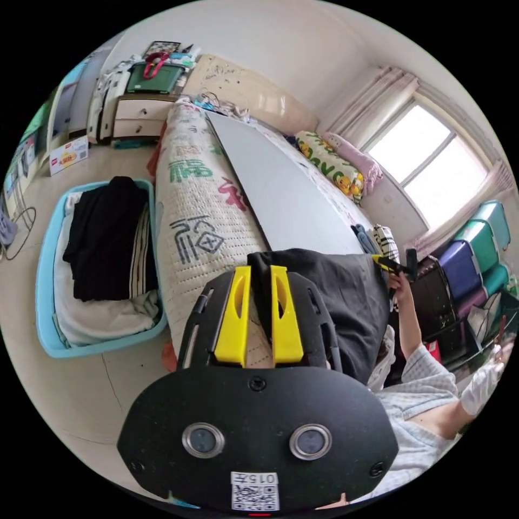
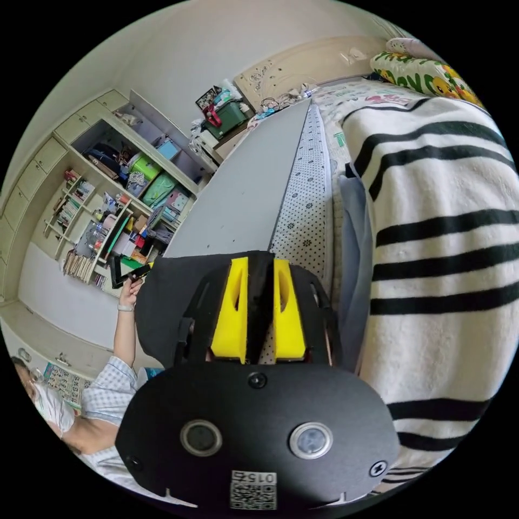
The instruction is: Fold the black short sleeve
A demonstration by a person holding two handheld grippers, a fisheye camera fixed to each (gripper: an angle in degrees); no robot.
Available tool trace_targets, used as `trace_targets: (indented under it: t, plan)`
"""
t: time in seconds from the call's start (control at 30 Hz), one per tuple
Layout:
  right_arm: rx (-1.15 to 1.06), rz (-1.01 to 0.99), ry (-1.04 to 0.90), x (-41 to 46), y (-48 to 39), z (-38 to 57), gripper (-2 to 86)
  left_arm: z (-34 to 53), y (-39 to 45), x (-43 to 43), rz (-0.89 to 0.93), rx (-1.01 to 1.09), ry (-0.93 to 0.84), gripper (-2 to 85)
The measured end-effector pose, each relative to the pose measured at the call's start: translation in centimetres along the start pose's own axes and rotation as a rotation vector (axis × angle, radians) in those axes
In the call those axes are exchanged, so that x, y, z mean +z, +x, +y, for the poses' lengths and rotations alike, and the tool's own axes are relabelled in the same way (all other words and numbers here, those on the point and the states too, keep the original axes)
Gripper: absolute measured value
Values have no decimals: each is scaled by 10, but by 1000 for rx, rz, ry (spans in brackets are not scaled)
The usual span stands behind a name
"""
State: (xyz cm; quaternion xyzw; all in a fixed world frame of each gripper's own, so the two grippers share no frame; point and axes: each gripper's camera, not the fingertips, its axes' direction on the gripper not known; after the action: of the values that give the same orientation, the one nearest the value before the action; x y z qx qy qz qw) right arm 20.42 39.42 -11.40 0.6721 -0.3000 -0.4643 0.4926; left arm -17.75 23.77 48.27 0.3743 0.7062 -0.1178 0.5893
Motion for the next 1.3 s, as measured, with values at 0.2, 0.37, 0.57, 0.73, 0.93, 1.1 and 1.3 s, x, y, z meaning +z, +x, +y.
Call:
trace_targets:
  t: [0.2, 0.37, 0.57, 0.73, 0.93, 1.1, 1.3]
  plan:
    - [-103, 16, 28, -4, -12, -3, 14, 49, 45, 15, -134, 176, 39, -3]
    - [-116, 27, 148, -23, -23, -10, 7, 86, 53, -23, -77, 183, 249, -7]
    - [-128, 12, 235, -38, -46, -47, 6, 93, 72, -24, -121, 195, 340, -8]
    - [-113, 81, 233, -21, -58, -91, 7, 83, 56, 8, -104, 146, 374, -8]
    - [-44, 155, 228, 22, -52, -142, 14, 70, -5, 91, -93, 42, 346, -6]
    - [-23, 255, 132, 74, -46, -175, 37, 72, -53, 169, -127, -9, 309, 2]
    - [-84, 406, 128, 86, -69, -166, 63, 121, -66, 189, -287, 31, 301, 46]
